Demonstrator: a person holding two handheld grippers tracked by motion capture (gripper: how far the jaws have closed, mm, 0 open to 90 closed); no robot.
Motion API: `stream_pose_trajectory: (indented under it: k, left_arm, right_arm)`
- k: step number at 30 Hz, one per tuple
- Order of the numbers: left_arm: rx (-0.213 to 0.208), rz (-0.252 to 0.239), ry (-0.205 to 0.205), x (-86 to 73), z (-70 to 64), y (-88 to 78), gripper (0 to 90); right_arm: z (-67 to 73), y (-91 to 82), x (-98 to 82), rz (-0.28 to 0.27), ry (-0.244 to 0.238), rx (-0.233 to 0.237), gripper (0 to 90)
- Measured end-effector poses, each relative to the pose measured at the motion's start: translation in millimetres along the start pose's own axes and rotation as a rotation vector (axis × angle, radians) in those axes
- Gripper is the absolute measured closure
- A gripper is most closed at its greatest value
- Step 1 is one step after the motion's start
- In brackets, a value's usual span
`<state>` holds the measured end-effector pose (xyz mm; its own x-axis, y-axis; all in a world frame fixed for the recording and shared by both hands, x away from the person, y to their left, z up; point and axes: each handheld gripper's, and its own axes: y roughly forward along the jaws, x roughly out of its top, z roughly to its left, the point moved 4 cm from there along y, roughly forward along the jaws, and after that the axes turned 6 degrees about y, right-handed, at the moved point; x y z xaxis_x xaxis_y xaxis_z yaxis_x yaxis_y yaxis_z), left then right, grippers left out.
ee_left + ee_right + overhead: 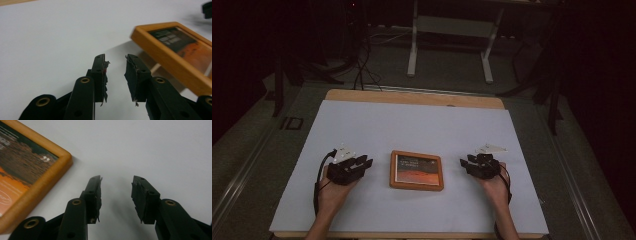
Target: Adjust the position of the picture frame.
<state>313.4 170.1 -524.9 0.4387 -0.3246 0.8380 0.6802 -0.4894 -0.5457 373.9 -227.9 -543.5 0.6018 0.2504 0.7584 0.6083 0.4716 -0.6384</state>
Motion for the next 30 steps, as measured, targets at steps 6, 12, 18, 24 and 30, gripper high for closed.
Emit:
stream_pose_trajectory:
  k: [6,12,18,24,30]
  left_arm:
    - [-0.063,0.003,0.019,3.9,-15.5,1.0,68.2]
    - [-0.092,-0.015,0.028,6.2,-29.7,-2.4,65.8]
    - [-0.141,-0.033,0.064,7.3,-45.3,-5.7,69.5]
    - [-0.255,-0.022,0.125,6.2,-65.9,-3.7,88.6]
    - [-0.299,0.032,0.197,0.5,-85.8,2.0,89.6]
  right_arm:
    - [5.8,4.2,9.7,-0.017,-0.001,0.042,60.4]
    - [13.5,15.5,21.4,-0.019,-0.018,0.059,64.4]
    - [21.4,27.0,33.4,-0.025,-0.050,0.072,84.1]
    - [29.8,40.0,42.1,-0.020,-0.053,0.092,89.4]
    - [33.9,51.1,47.2,-0.023,-0.017,0.119,88.7]
